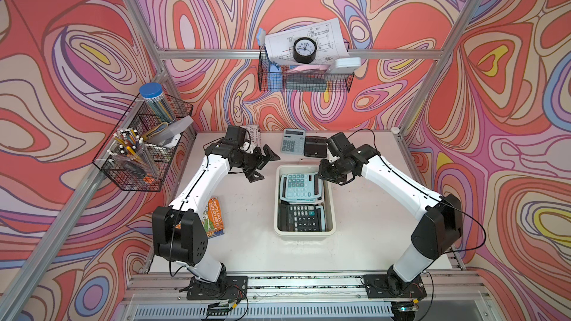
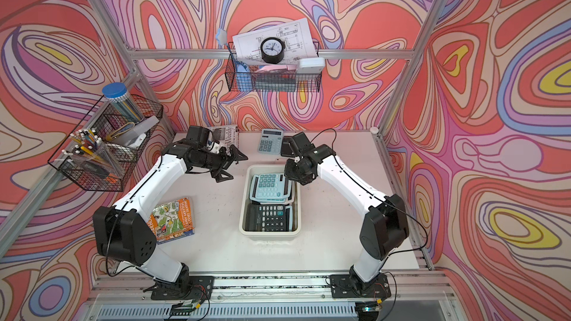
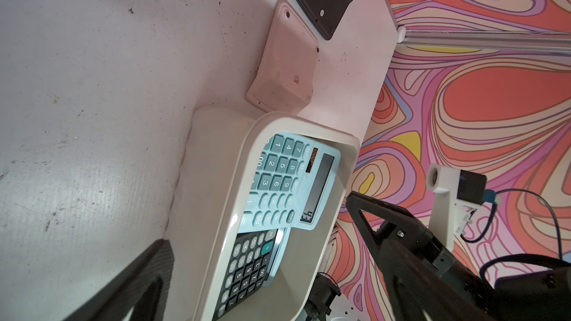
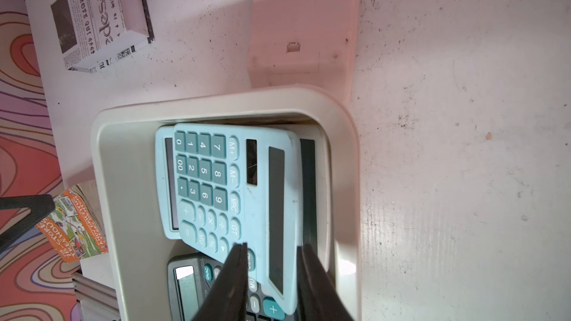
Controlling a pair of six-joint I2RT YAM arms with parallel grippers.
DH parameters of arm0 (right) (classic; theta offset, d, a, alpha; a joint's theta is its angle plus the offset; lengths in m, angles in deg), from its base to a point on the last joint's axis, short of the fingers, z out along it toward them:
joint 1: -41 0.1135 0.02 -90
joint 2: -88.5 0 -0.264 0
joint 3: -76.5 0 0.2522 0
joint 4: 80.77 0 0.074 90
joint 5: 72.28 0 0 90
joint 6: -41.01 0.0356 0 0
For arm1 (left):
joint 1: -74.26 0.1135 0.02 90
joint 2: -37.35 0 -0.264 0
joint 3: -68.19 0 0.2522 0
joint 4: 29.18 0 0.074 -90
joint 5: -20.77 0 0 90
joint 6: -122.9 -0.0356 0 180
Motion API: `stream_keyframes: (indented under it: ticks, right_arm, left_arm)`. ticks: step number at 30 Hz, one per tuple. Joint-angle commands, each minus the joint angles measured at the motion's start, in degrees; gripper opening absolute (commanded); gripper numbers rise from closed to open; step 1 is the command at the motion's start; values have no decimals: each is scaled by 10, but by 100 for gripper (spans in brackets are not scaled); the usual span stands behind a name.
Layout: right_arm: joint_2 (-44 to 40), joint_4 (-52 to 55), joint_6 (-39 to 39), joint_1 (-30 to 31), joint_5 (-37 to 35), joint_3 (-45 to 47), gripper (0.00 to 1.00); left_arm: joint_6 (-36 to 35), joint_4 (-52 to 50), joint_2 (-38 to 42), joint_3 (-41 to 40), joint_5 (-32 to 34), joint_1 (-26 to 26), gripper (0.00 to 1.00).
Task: Put the calculator in the storage box
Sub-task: Place the calculator in the storage box, then adjust the calculator in the storage box.
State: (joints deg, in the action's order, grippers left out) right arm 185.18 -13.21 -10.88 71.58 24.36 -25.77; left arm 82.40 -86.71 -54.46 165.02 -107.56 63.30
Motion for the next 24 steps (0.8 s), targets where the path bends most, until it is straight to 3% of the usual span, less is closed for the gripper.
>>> stream_keyframes:
  ticks: [1,8,13,19,24]
  right_arm:
    - [15,1,-28,7,17,-5,29]
    - [45,-23,-54,24,72,-23,27]
    - [100,-5,-66,38,73,-52,26]
    - [155,69,-80,44,25,-116,26]
    - [150,124,-72,46,-36,-121,27]
  left_arm:
    - [-12,-23,-19,3,12,-1,99]
    - [-29,-80,-57,20,18,-3,99]
    - [-29,-82,-61,21,23,-2,98]
    - [-32,-85,-64,24,24,-2,99]
    - [-34,-87,-64,25,28,-2,99]
